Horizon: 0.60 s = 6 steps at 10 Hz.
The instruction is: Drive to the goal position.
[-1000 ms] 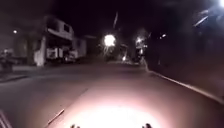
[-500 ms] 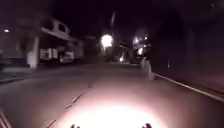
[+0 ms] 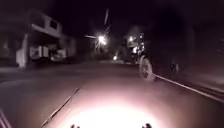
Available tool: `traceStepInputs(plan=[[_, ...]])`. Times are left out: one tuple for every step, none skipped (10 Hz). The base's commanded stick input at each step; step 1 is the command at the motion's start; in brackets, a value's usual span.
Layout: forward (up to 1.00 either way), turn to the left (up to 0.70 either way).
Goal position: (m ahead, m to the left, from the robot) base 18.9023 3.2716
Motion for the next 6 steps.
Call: traceStepInputs(plan=[[0.85,0.00],[0.85,0.00],[0.85,0.00],[0.85,0.00],[0.85,0.00],[0.85,0.00]])
